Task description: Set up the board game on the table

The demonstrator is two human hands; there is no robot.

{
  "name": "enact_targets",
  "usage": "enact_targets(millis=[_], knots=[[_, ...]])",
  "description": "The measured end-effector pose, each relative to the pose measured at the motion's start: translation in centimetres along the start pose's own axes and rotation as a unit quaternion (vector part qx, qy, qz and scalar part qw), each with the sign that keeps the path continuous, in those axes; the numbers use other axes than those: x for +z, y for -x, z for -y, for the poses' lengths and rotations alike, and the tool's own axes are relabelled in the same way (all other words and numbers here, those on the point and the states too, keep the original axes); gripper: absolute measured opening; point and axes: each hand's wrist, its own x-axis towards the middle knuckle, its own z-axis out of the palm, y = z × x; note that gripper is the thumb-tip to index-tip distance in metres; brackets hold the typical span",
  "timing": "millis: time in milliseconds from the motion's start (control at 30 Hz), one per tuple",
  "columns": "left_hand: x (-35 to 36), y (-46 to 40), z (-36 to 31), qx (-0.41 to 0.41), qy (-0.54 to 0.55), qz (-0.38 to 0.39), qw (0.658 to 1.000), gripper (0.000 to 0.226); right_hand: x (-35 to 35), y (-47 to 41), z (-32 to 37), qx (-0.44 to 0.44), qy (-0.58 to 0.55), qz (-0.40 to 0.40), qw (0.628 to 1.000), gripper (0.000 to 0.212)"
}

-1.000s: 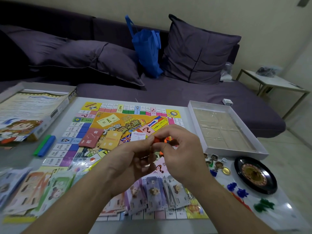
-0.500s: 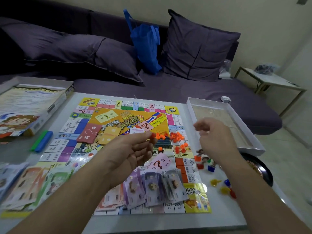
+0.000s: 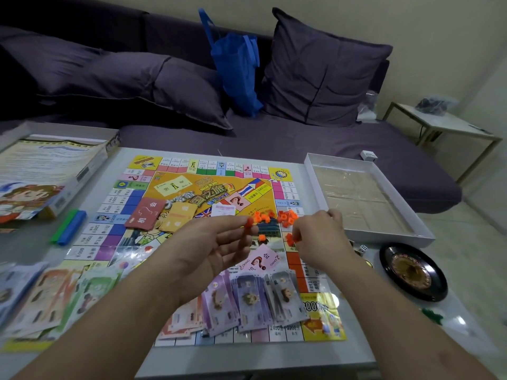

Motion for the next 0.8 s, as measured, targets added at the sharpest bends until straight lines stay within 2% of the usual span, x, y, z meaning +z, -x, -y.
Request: enact_targets(millis=[233,400,500,600,700,800], knots=[[-0.1,-0.3,-0.2,0.025,0.004,-0.006,1.0,0.022,-0.6,-0.3,0.0,0.007,-0.1,-0.031,0.994,0.008],[-0.1,0.0,-0.3,0.039,-0.003,0.004,0.999,0.022,1.0,-0.3,0.6,-0.009,-0.059,-0.032,0.998,0.019],[-0.2,0.2,-0.4,0.043,-0.001,-0.002,0.999,0.022,0.8,-0.1,1.2,-0.026,-0.06,-0.049,0.997,0.015],[-0.5,0.4,-0.4,0.049,-0.005,-0.017,0.999,0.021,-0.2,0.1,1.4,-0.009,-0.157,-0.075,0.985,0.013],[-0.6,0.4,-0.4,0.054,-0.004,-0.024,0.998,0.021,-2.2,0.9,1.9,0.003,-0.383,-0.059,0.922,0.019],[-0.6,0.4,-0.4,0.053,0.001,-0.024,0.998,0.022,-4.4,2.4,2.8,-0.031,-0.57,-0.049,0.819,0.019]])
